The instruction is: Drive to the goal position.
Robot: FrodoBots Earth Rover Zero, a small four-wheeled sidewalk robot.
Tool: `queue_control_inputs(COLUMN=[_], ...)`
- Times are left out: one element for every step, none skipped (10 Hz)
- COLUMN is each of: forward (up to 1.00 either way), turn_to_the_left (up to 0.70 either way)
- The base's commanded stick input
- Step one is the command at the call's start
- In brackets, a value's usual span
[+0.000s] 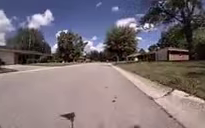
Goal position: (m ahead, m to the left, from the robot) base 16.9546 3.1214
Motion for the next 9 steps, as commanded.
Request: queue_control_inputs(forward=[0.85,0.85,0.85,0.85,0.85,0.85,0.85,0.85,0.85], turn_to_the_left=[0.00,0.00,0.00,0.00,0.00,0.00,0.00,0.00,0.00])
